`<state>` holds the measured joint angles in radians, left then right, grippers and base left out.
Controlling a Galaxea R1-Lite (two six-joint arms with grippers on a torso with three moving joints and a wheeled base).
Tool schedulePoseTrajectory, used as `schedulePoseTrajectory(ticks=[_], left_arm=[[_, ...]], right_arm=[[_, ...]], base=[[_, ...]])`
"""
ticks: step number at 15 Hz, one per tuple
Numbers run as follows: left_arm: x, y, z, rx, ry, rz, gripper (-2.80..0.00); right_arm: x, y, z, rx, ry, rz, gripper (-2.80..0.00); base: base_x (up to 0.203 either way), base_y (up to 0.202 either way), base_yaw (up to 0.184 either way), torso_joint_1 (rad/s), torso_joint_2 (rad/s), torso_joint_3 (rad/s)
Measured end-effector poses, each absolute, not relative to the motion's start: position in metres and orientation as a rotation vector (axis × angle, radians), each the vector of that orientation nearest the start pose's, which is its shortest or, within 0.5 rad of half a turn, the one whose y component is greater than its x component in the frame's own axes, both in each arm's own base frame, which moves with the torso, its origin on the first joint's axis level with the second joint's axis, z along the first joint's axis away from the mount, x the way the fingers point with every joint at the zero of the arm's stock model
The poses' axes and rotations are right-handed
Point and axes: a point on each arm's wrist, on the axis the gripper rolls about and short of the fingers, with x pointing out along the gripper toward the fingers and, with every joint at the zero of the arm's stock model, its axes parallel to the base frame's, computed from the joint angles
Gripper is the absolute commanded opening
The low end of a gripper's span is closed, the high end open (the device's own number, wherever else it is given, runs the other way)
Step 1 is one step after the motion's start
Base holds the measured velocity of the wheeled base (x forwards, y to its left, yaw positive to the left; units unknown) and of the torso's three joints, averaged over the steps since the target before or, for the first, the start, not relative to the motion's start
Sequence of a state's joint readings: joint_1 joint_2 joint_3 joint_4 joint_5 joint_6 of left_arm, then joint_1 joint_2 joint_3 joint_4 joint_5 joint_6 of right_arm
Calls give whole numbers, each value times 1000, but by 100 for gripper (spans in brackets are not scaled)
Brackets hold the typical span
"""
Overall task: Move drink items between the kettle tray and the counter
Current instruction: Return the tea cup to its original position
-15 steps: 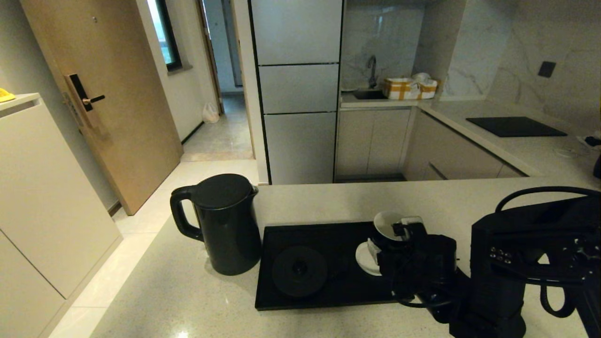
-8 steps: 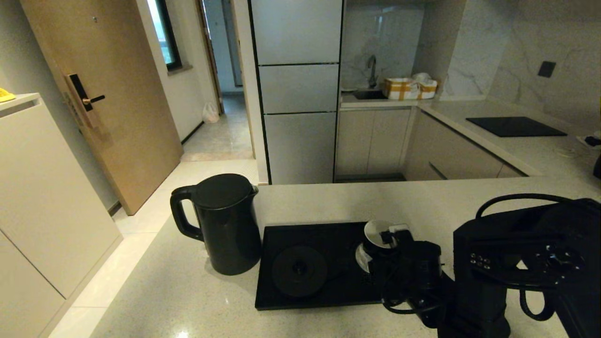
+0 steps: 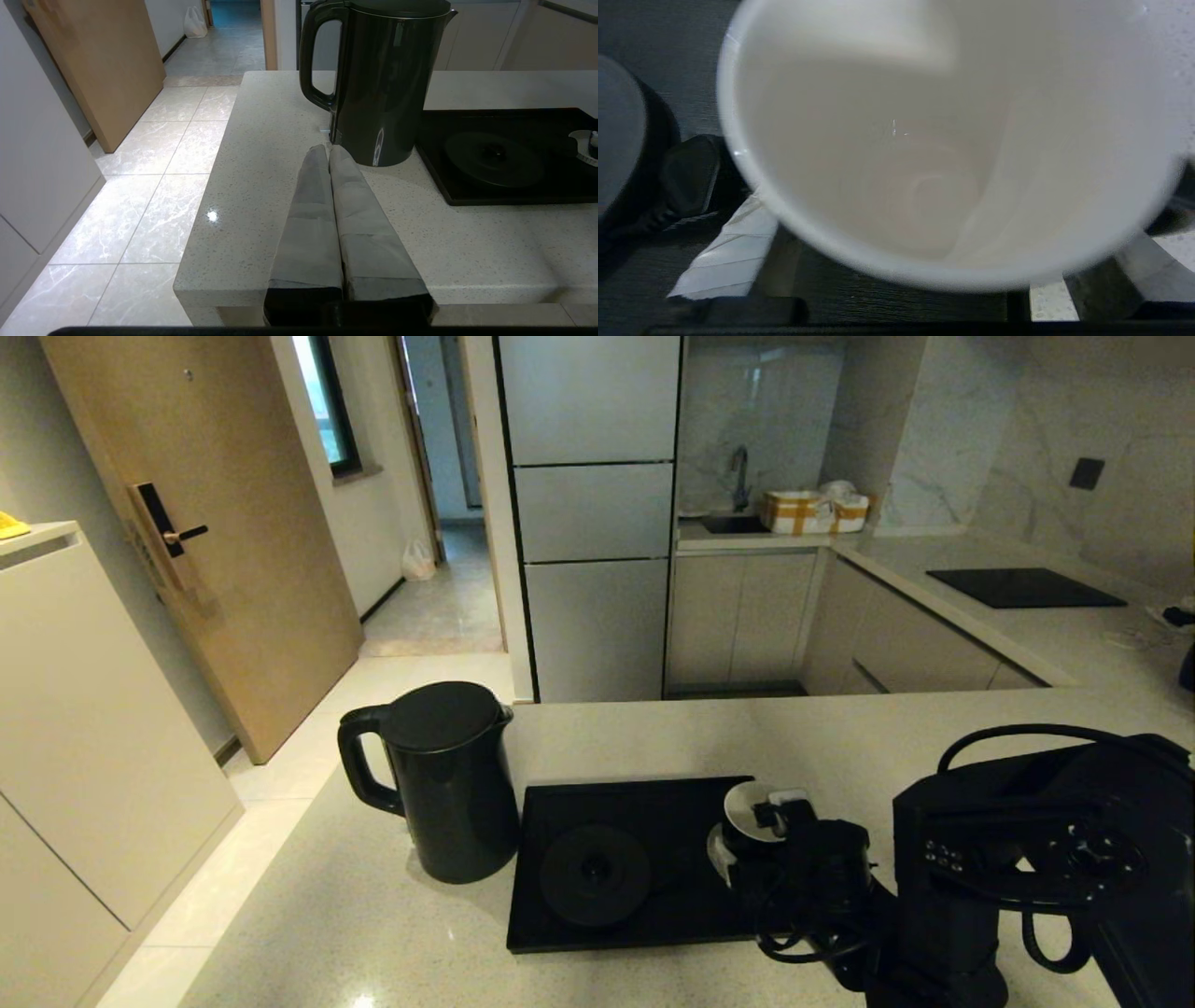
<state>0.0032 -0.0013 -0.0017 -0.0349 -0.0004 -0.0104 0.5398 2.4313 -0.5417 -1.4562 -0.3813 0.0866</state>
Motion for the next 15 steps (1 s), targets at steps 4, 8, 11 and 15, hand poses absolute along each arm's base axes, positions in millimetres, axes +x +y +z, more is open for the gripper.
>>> schedulePoseTrajectory(ticks=[4, 8, 11, 15], left_arm=[[-23, 0, 79, -10, -38, 3, -280], [-23, 0, 79, -10, -37, 2, -280], [-23, 0, 79, -10, -38, 2, -280], [-23, 0, 79, -10, -37, 2, -280]], right_arm=[[291, 165, -35, -102, 392, 139, 0], [282, 159, -33, -100, 410, 149, 0], [273, 154, -32, -104, 433, 175, 0], [260, 148, -31, -106, 475, 212, 0]], base=[[0, 0, 0, 0, 0, 0], [0, 0, 0, 0, 0, 0], [0, 0, 0, 0, 0, 0], [0, 0, 0, 0, 0, 0]])
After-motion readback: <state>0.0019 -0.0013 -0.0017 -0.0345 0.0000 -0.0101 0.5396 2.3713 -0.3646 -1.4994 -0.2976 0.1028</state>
